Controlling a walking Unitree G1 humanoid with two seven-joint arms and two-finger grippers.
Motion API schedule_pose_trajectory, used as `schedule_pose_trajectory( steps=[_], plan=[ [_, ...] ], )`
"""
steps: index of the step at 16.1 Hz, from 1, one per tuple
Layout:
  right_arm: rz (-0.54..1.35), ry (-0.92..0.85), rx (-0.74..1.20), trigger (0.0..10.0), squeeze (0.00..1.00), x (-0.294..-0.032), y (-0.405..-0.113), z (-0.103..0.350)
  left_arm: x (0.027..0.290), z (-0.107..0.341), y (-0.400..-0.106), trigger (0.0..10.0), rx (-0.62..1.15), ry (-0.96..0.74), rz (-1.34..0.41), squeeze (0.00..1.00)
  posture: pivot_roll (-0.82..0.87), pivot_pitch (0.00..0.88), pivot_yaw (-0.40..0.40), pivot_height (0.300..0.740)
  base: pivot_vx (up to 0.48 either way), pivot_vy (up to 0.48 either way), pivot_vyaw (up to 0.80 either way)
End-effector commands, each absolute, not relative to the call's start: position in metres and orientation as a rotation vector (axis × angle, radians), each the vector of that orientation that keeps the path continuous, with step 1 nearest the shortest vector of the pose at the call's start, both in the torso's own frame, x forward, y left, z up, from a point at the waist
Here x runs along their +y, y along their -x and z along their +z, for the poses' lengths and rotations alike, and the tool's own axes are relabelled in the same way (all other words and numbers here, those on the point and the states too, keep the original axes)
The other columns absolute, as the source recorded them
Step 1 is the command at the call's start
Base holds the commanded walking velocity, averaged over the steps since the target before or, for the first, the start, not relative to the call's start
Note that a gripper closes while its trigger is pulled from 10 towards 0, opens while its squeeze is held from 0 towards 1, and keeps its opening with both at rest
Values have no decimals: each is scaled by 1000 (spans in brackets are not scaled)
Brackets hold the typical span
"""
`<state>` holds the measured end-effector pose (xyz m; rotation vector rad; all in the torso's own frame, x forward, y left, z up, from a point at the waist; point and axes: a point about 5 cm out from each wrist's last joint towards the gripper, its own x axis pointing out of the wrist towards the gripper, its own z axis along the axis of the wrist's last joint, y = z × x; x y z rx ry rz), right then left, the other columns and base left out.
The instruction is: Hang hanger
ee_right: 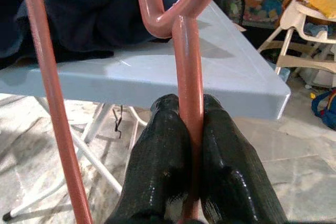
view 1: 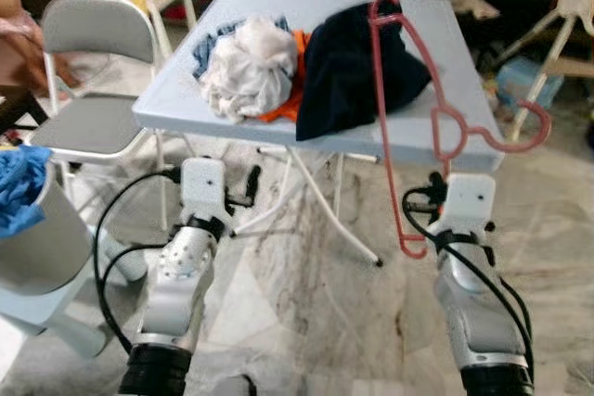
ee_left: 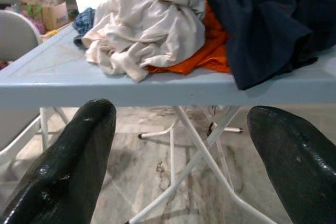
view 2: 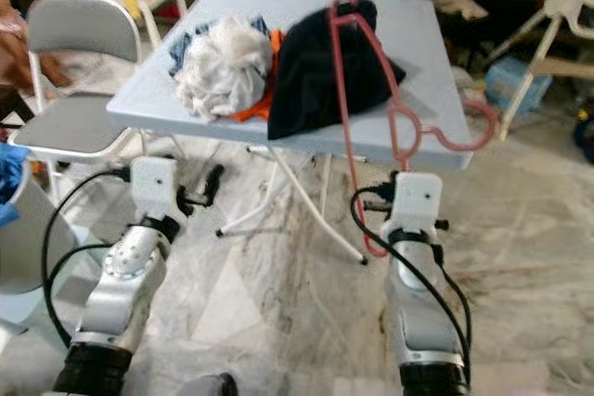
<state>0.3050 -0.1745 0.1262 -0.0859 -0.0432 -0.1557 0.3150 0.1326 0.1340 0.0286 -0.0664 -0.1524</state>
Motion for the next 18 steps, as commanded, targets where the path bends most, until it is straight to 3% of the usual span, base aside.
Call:
schedule_pose_trajectory(
  steps=[1, 13, 18],
  plan=[
    [-167, 103, -28, 10000, 0, -175, -306, 125, 131, 133, -315, 10000, -50, -12, -155, 0, 129, 126, 0, 740, 0, 0, 0],
    [-51, 28, 7, 10000, 0, -160, -299, 115, 130, 130, -314, 10000, -25, -2, -170, 0, 122, 143, 5, 740, 0, 355, 0],
    [-81, 91, 29, 10000, 0, -164, -305, 113, 132, 128, -313, 10000, -14, -1, -163, 0, 125, 140, 1, 740, 0, 459, 0]
  ],
)
